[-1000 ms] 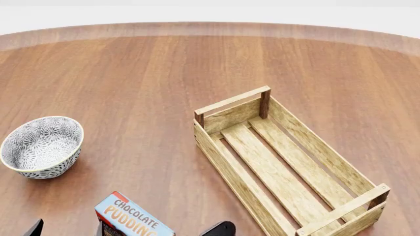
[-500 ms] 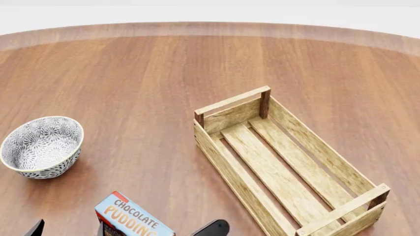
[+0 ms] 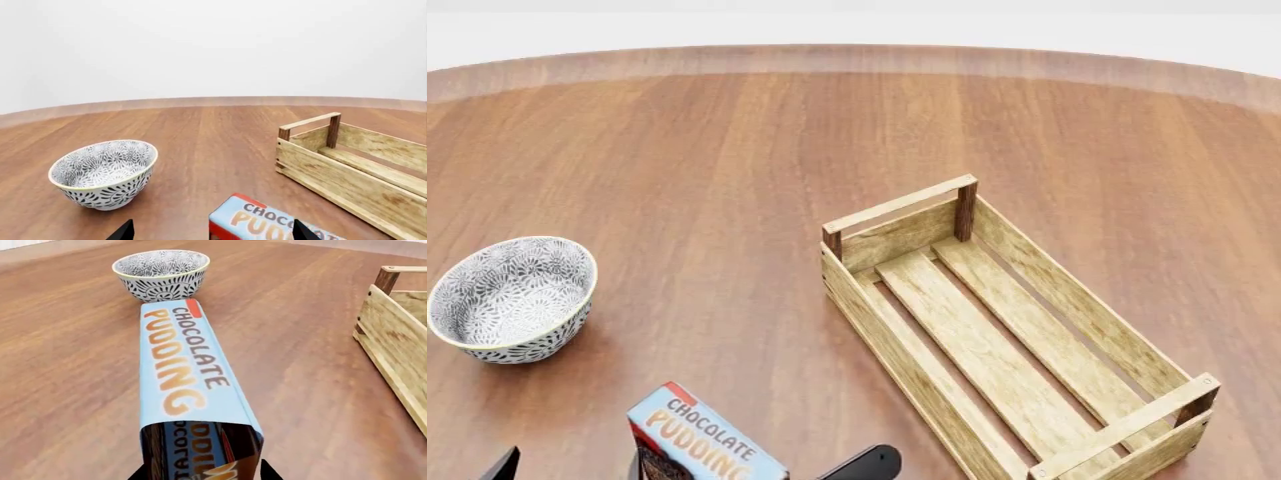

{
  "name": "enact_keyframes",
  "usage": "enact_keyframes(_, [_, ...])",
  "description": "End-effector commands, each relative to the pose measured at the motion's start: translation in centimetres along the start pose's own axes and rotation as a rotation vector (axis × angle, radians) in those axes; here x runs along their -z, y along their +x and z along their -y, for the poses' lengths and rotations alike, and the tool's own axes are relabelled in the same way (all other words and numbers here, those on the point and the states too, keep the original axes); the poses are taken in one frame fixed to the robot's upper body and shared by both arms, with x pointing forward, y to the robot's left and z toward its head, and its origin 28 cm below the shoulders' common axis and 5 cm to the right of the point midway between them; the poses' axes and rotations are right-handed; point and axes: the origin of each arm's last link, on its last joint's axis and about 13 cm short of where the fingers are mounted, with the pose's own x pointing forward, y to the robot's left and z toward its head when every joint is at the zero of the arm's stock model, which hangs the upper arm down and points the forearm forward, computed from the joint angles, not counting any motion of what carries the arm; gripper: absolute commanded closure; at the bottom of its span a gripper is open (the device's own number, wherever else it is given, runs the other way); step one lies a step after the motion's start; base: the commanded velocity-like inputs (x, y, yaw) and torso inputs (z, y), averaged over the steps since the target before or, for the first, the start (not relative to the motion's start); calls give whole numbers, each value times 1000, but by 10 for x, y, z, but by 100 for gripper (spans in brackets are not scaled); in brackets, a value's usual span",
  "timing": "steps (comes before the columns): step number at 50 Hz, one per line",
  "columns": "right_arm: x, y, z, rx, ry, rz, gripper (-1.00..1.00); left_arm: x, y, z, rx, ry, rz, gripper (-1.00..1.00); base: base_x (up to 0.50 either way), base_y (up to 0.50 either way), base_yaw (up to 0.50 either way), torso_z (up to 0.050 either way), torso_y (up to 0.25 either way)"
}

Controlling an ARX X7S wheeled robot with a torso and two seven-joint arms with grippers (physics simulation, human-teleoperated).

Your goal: Pick up the chocolate pudding and put it in the tray.

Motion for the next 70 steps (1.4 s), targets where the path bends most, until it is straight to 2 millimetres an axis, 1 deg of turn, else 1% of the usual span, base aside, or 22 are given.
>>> enact_keyframes(1, [-12, -4, 10, 47, -18, 52, 100, -1, 0, 0, -1, 0, 1, -100, 0, 0, 0, 0, 0])
enact_keyframes(5, [-24, -8, 16, 73, -21, 69, 100, -1, 1, 0, 0, 0, 0, -100, 0, 0, 0, 0, 0])
enact_keyframes(6, [-29, -10, 19, 89, -22, 81, 100, 0, 0, 0, -1, -1, 0, -100, 0, 0, 0, 0, 0])
enact_keyframes(16, [-51, -17, 33, 181, -18, 140, 100, 0, 0, -1, -4, -3, -1, -100, 0, 0, 0, 0, 2])
enact_keyframes(23, [-59, -20, 43, 230, -3, 173, 100, 0, 0, -1, -4, -3, -1, -100, 0, 0, 0, 0, 0])
enact_keyframes(32, [-66, -23, 63, 320, 29, 198, 100, 0, 0, -2, -6, -4, 1, -100, 0, 0, 0, 0, 0])
enact_keyframes(34, [-68, -25, 65, 332, 37, 205, 100, 0, 0, -1, -6, -3, 1, -100, 0, 0, 0, 0, 0])
enact_keyframes(47, [-68, -31, 85, 421, 78, 219, 100, 0, 0, -1, -6, -2, 0, -100, 0, 0, 0, 0, 0])
enact_keyframes(62, [-71, -37, 97, 497, 96, 234, 100, 0, 0, -1, -5, -3, -2, -100, 0, 0, 0, 0, 0])
enact_keyframes(70, [-66, -38, 106, 556, 105, 229, 100, 1, 0, -1, -5, -3, -3, -100, 0, 0, 0, 0, 0])
